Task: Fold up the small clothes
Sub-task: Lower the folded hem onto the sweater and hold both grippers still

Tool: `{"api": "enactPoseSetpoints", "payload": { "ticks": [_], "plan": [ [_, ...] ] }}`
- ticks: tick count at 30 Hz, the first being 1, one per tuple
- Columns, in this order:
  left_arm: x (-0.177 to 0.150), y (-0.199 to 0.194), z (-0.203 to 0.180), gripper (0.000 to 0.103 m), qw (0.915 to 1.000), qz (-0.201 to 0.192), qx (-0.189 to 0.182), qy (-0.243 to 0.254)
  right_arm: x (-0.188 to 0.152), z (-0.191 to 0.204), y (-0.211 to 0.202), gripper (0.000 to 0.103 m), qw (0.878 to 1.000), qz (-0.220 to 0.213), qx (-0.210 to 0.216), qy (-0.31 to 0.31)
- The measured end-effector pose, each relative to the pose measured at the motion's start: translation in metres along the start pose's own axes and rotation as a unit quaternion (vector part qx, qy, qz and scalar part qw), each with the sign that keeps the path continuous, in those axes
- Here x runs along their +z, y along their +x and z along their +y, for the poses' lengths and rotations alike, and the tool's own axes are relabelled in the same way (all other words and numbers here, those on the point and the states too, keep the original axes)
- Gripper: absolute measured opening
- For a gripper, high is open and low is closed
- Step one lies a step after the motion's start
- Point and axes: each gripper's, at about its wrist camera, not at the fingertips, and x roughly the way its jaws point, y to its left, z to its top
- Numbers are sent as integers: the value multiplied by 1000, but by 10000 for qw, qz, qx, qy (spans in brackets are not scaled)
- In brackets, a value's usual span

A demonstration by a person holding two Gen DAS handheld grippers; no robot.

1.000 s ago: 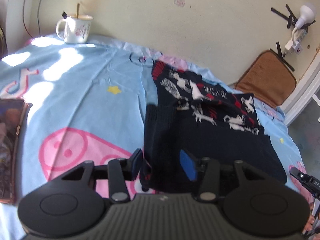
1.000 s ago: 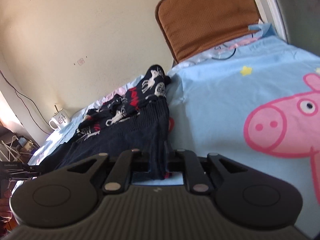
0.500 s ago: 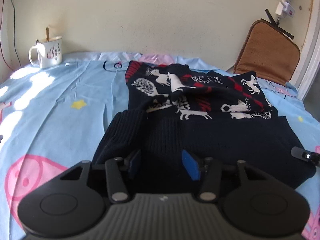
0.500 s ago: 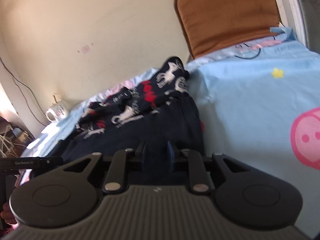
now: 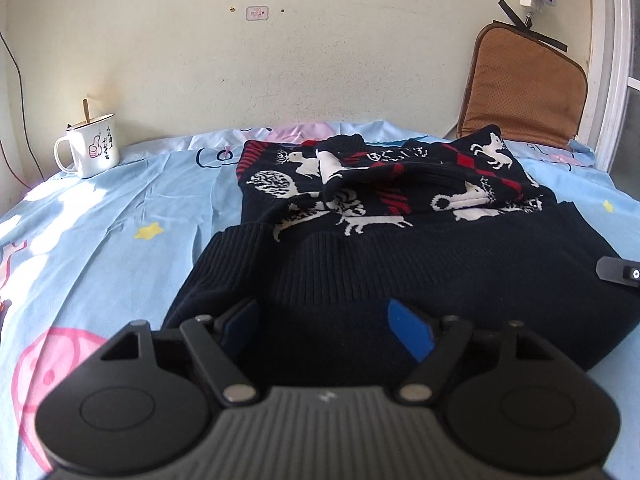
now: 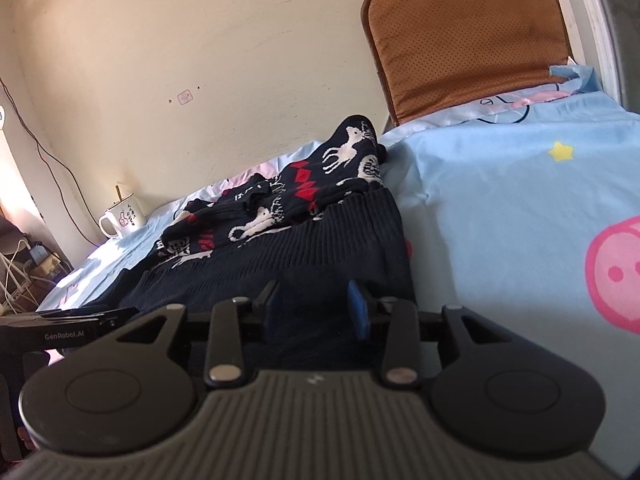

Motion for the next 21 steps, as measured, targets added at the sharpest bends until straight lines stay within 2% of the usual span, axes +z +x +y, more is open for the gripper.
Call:
{"api": "enactPoseSetpoints", "payload": {
  "ticks": [7, 13, 21],
  "plan": [
    [0, 1, -1, 76, 10000, -9, 53, 14, 1, -2, 0, 41, 10000, -3, 31, 34],
    [-1, 1, -1, 82, 9999, -4, 138, 17, 0, -2, 1, 41, 10000, -3, 32, 31],
    [-1, 1, -2, 103, 10000, 51, 21, 63, 1, -2, 1, 41, 10000, -4, 34, 33]
  ]
}}
